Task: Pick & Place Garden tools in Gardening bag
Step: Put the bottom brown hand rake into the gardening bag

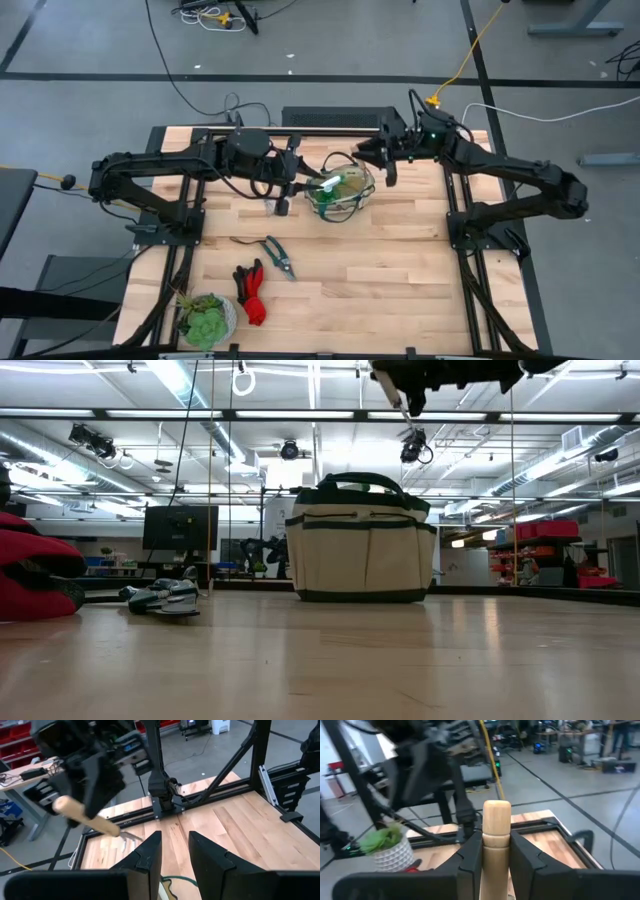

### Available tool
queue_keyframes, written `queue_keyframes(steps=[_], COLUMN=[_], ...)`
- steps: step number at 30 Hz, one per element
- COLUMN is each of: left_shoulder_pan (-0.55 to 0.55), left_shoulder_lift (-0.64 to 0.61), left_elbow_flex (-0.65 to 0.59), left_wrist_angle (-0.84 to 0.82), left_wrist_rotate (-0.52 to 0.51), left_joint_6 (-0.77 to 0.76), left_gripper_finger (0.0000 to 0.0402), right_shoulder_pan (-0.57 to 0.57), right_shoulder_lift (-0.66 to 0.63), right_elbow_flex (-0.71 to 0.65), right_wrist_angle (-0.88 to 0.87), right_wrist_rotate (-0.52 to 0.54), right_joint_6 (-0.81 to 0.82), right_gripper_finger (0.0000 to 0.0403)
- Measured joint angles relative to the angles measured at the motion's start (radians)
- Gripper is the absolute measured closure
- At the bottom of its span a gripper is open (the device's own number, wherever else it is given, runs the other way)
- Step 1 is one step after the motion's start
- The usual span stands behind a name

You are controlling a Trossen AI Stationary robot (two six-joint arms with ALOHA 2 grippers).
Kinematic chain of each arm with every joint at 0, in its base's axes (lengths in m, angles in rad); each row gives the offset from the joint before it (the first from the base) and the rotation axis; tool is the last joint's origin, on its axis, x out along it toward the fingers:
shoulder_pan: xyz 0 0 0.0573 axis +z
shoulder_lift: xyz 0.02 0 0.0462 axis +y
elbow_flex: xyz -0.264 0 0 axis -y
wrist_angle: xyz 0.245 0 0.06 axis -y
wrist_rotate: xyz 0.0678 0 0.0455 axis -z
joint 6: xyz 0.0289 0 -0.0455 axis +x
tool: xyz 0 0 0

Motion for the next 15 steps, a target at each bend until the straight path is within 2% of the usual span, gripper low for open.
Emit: queue_keyframes(steps=[11,15], left_shoulder_pan=[0.004,0.019], left_shoulder_lift=[0.049,0.068], left_elbow_flex=[0.001,0.002], left_wrist_angle=[0.084,0.15], left_wrist_rotate=[-0.051,-0.071], left_joint_6=[-0.027,-0.027], left_gripper_finger=[0.0297,0.0276], right_shoulder_pan=[0.107,0.124], right_shoulder_lift=[-0.033,-0.043], right_elbow_flex=[0.0,0.0], right_wrist_angle=[0.013,0.048], right_wrist_rotate=[0.063,0.063], right_joint_6=[-0.115,-0.119], right_gripper_finger=[0.033,0.033])
